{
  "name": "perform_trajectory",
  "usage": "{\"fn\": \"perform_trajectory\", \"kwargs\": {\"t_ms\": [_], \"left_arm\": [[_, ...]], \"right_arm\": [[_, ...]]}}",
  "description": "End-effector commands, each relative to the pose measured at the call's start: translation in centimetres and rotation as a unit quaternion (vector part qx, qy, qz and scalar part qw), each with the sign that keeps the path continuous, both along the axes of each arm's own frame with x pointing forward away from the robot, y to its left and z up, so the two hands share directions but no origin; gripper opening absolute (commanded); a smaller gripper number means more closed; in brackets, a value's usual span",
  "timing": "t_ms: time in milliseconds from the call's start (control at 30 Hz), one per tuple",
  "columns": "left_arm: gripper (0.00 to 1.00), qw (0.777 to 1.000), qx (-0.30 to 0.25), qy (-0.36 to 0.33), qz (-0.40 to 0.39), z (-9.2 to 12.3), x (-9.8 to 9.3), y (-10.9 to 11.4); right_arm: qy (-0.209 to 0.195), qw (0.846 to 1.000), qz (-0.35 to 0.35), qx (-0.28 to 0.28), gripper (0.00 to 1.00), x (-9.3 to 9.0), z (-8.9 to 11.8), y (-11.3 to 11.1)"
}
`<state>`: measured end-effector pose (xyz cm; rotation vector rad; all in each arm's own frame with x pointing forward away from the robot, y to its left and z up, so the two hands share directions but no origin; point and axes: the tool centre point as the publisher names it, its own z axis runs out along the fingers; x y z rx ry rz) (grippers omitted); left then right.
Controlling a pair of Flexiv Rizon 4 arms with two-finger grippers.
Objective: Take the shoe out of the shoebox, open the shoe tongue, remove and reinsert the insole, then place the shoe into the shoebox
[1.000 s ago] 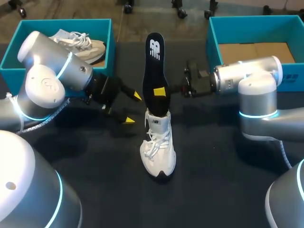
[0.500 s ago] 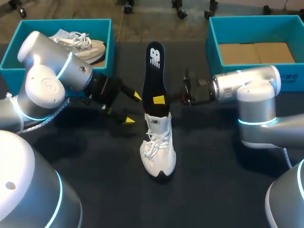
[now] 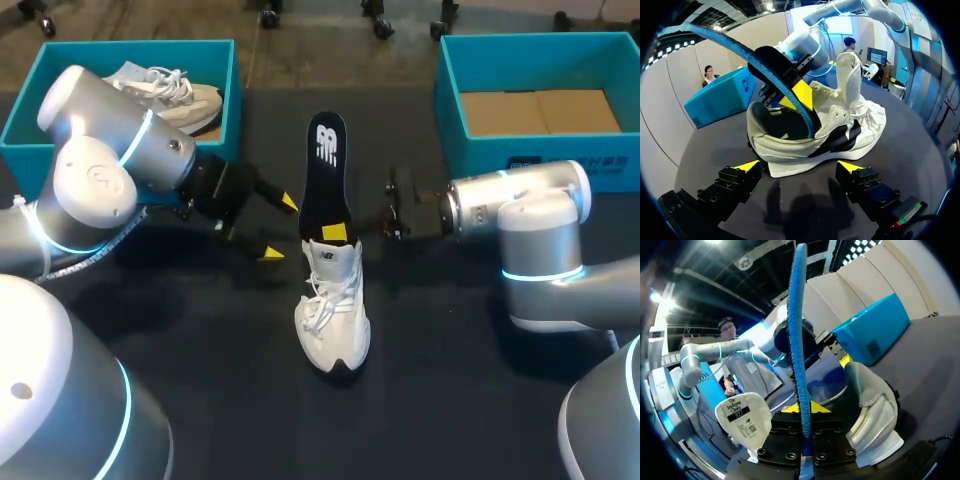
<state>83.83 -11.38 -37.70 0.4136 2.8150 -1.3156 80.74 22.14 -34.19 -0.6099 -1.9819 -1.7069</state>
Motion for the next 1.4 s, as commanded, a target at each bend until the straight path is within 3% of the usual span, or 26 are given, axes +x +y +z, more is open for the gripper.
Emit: {"fn": "perform_trajectory", "kwargs": {"t_ms": [33, 267, 300, 400, 533, 900, 1167, 1300, 1400], "left_arm": [[1.00, 1.000, 0.002, 0.000, 0.000, 0.0, 0.0, 0.0], [1.00, 1.000, 0.002, 0.000, 0.000, 0.0, 0.0, 0.0], [1.00, 1.000, 0.002, 0.000, 0.000, 0.0, 0.0, 0.0], [1.00, 1.000, 0.002, 0.000, 0.000, 0.0, 0.0, 0.0], [1.00, 1.000, 0.002, 0.000, 0.000, 0.0, 0.0, 0.0], [1.00, 1.000, 0.002, 0.000, 0.000, 0.0, 0.0, 0.0], [1.00, 1.000, 0.002, 0.000, 0.000, 0.0, 0.0, 0.0], [1.00, 1.000, 0.002, 0.000, 0.000, 0.0, 0.0, 0.0], [1.00, 1.000, 0.002, 0.000, 0.000, 0.0, 0.0, 0.0]], "right_arm": [[0.010, 1.000, -0.001, -0.001, 0.00, -0.6, -0.7, 0.3], [0.004, 1.000, -0.008, -0.010, 0.00, -0.3, -0.3, 0.1], [0.001, 1.000, -0.008, -0.011, 0.16, -0.2, -0.1, 0.0], [-0.004, 1.000, -0.009, -0.016, 0.29, 0.1, 0.3, -0.1], [-0.009, 1.000, -0.009, -0.019, 0.27, 0.3, 0.6, 0.0], [-0.026, 0.999, -0.008, -0.033, 0.31, 1.2, 2.2, -0.3], [-0.022, 0.999, 0.012, -0.037, 0.28, 2.3, 2.3, -0.3], [-0.008, 0.999, 0.027, -0.041, 0.00, 2.4, 2.0, -0.3], [0.001, 0.998, 0.034, -0.043, 0.00, 2.2, 1.7, -0.5]]}}
